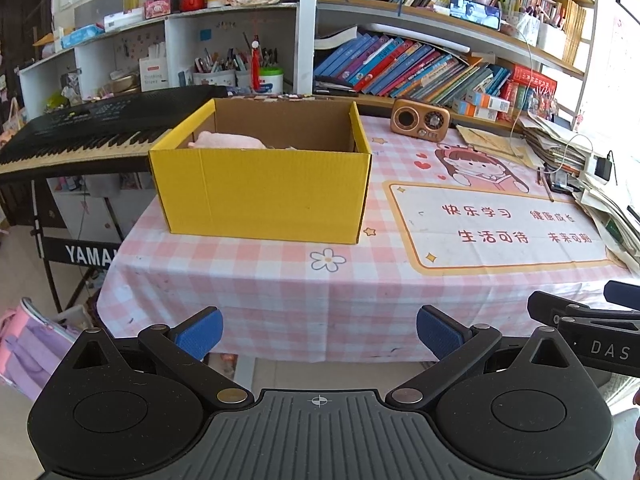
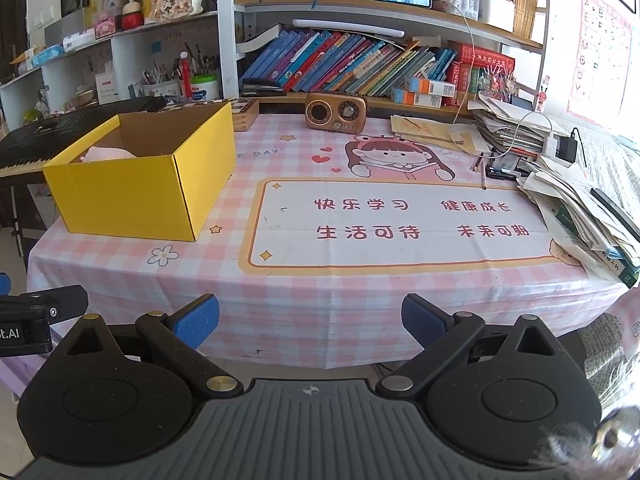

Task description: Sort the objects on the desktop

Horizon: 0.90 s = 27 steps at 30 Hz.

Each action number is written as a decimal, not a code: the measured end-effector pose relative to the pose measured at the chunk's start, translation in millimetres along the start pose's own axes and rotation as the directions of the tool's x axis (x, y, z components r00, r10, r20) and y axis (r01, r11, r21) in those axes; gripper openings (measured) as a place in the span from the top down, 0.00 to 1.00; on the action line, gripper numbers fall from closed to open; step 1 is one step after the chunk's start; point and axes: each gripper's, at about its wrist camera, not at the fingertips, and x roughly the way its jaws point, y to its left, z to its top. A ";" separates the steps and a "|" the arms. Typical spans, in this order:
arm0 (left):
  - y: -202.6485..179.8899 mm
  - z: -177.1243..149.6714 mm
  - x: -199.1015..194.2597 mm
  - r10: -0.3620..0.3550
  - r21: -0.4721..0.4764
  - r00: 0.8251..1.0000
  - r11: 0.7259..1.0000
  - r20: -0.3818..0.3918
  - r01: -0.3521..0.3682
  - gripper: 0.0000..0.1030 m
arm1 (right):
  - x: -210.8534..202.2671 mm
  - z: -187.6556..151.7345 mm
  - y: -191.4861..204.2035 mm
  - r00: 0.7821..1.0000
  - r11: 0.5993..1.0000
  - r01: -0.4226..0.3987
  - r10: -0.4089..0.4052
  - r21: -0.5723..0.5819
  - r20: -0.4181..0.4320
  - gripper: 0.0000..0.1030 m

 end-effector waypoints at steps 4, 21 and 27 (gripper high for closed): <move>0.5 -0.1 1.1 -0.001 0.001 1.000 1.000 0.001 0.001 0.00 | 1.6 0.7 1.4 1.000 1.000 -0.001 0.001 -0.002 -0.004 0.04; -0.6 3.6 6.8 -0.001 0.010 1.000 1.000 -0.009 0.002 0.00 | 3.6 1.9 2.4 1.000 1.000 0.000 0.000 0.000 -0.010 0.04; -0.4 2.9 6.8 -0.001 0.010 1.000 1.000 -0.011 0.001 0.00 | 7.9 1.1 1.3 1.000 1.000 -0.002 0.002 0.002 -0.018 0.04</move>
